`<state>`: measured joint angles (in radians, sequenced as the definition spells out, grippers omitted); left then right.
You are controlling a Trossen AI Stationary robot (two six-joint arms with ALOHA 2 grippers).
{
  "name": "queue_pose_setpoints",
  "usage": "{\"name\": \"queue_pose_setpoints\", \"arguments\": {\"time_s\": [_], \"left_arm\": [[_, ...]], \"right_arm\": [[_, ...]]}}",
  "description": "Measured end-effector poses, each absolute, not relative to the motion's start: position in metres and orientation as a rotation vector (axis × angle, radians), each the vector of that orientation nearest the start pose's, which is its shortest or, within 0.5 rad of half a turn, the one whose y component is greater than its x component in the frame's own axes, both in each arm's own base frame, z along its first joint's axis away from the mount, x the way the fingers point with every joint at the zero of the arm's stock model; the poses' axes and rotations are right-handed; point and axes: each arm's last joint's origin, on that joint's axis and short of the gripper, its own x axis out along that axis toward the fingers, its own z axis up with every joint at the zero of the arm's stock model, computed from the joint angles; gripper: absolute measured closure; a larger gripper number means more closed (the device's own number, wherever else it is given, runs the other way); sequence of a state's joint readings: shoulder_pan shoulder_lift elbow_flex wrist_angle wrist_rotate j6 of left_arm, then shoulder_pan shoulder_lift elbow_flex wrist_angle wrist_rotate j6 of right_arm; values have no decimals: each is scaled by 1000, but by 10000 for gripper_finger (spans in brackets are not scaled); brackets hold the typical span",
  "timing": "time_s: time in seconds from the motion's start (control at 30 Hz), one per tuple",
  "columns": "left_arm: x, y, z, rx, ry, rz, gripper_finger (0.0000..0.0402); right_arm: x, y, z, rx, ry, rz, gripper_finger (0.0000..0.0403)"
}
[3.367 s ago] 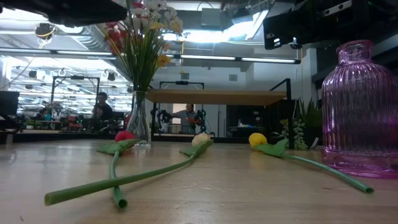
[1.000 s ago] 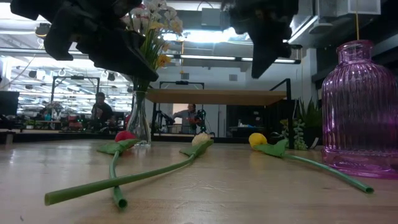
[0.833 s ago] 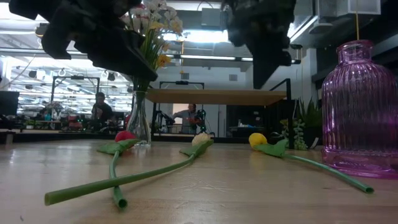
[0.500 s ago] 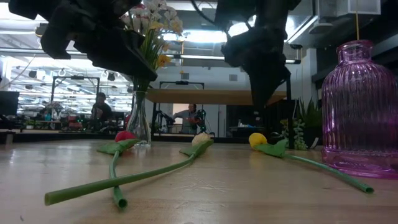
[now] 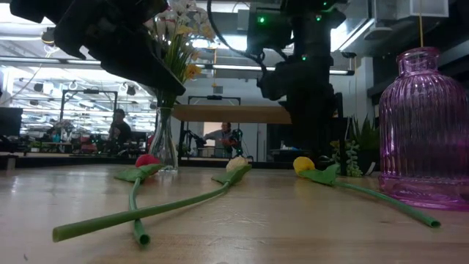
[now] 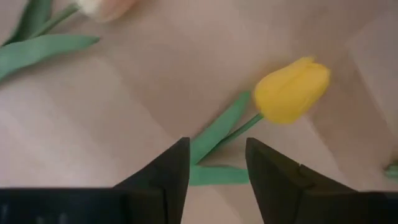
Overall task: Pick and place flowers into a vace then onto a shelf
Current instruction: Put the yellow flower into the purple vase
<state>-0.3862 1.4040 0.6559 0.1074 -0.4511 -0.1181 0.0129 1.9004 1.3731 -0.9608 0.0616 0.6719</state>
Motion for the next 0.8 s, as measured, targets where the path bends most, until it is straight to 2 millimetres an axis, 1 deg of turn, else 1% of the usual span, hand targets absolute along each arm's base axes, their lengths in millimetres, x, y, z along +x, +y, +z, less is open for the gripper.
{"name": "queue_pose_setpoints", "arguments": {"time_s": [0.23, 0.43, 0.53, 0.8], "left_arm": [[257, -91, 185, 107, 577, 108, 399], [257, -91, 185, 94, 576, 112, 396], [257, -91, 185, 94, 576, 112, 399], [256, -91, 185, 94, 576, 112, 397]], "right_arm": [[353, -4, 173, 462, 1430, -583, 243], [348, -4, 155, 467, 1416, -578, 243], [348, -4, 150, 475, 1387, -568, 243], [343, -8, 142, 493, 1398, -575, 243]]}}
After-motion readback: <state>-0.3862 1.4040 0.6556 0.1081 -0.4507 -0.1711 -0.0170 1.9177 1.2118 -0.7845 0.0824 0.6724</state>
